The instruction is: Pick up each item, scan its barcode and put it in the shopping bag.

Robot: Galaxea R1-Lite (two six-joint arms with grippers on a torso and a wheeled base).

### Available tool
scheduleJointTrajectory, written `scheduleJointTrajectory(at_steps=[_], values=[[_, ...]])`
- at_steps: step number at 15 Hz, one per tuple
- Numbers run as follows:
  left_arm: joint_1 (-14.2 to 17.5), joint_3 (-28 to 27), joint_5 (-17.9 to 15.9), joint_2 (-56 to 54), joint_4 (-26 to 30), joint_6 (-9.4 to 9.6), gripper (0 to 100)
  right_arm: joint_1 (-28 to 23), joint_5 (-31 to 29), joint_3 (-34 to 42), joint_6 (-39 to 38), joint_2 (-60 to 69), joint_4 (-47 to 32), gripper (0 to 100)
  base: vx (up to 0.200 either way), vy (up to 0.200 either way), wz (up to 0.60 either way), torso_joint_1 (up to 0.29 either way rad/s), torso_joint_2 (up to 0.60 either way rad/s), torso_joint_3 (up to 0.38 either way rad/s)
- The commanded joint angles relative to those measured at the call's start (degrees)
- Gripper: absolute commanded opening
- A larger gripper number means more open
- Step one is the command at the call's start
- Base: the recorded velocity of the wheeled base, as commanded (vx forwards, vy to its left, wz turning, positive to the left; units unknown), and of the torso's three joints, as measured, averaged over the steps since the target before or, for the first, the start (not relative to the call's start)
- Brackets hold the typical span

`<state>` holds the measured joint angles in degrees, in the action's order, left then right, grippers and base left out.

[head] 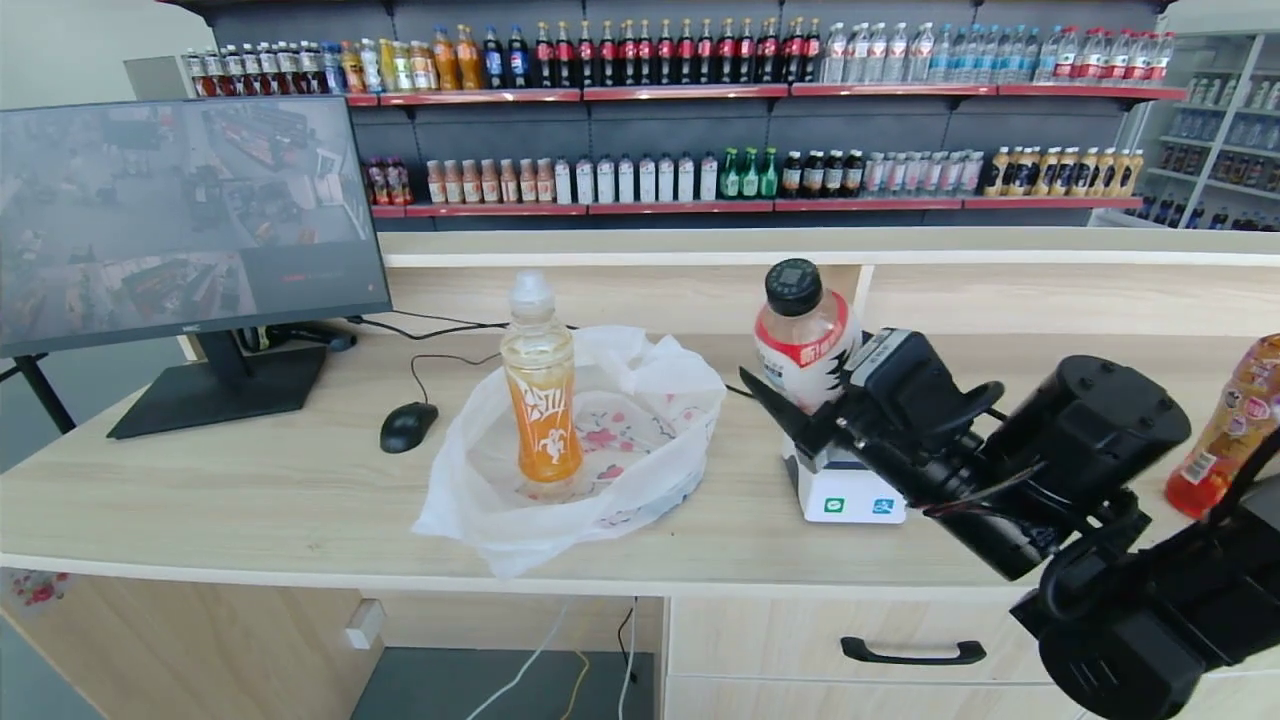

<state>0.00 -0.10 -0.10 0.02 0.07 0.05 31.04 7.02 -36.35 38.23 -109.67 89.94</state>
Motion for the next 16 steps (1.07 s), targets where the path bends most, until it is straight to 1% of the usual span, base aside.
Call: scheduleJointTrajectory(at_steps=[1, 2, 4, 5, 7, 8, 9, 10, 11, 12, 14, 16], values=[[0.0, 0.01, 0.01, -0.02, 0.01, -0.05, 100, -0.28, 2.56, -6.1, 4.57, -5.82, 0.06, 0, 0.0, 0.0, 0.0, 0.0, 0.0, 0.0], [0.0, 0.01, 0.01, -0.02, 0.01, 0.04, 100, -1.33, 4.32, -6.98, 6.95, -6.17, 0.06, 0, 0.0, 0.0, 0.0, 0.0, 0.0, 0.0], [0.0, 0.01, 0.01, -0.02, 0.01, -0.05, 100, -3.88, 9.68, -6.98, 12.66, -6.79, 0.06, 0, 0.0, 0.0, 0.0, 0.0, 0.0, 0.0], [0.0, 0.01, 0.01, -0.02, 0.01, -0.05, 100, -4.23, 11.61, -6.63, 14.86, -7.32, 0.06, 0, 0.0, 0.0, 0.0, 0.0, 0.0, 0.0], [0.0, 0.01, 0.01, -0.02, 0.01, -0.05, 100, -4.23, 13.19, -8.3, 15.3, -7.84, 0.06, 0, 0.0, 0.0, 0.0, 0.0, 0.0, 0.0], [0.0, 0.01, 0.01, -0.02, 0.01, 0.04, 100, -4.58, 15.65, -8.74, 15.38, -8.81, 0.06, 0, 0.0, 0.0, 0.0, 0.0, 0.0, 0.0], [0.0, 0.01, 0.01, -0.02, 0.01, 0.04, 100, -5.02, 16.71, -8.91, 15.47, -9.16, 0.06, 0, 0.0, 0.0, 0.0, 0.0, 0.0, 0.0], [0.0, 0.01, 0.01, -0.02, 0.01, 0.04, 100, -5.02, 16.71, -8.91, 15.47, -9.16, 0.06, 0, 0.0, 0.0, 0.0, 0.0, 0.0, 0.0], [0.0, 0.01, 0.01, -0.02, 0.01, 0.04, 100, -7.57, 21.19, -9.35, 17.23, -10.04, 0.06, 0, 0.0, 0.0, 0.0, 0.0, 0.0, 0.0], [0.0, 0.01, 0.01, -0.02, 0.01, 0.04, 100, -8.98, 23.48, -10.32, 19.51, -9.95, 0.06, 0, 0.0, 0.0, 0.0, 0.0, 0.0, 0.0], [0.09, 0.01, 0.01, -0.02, 0.01, -0.14, 100, -9.24, 25.85, -11.28, 21.1, -10.3, 0.06, 0, 0.0, 0.0, 0.0, 0.0, 0.0, 0.0], [0.0, 0.01, 0.01, -0.02, 0.01, -0.14, 100, -11.44, 26.82, -10.32, 23.73, -10.74, 0.06, 0, 0.0, 0.0, 0.0, 0.0, 0.0, 0.0]])
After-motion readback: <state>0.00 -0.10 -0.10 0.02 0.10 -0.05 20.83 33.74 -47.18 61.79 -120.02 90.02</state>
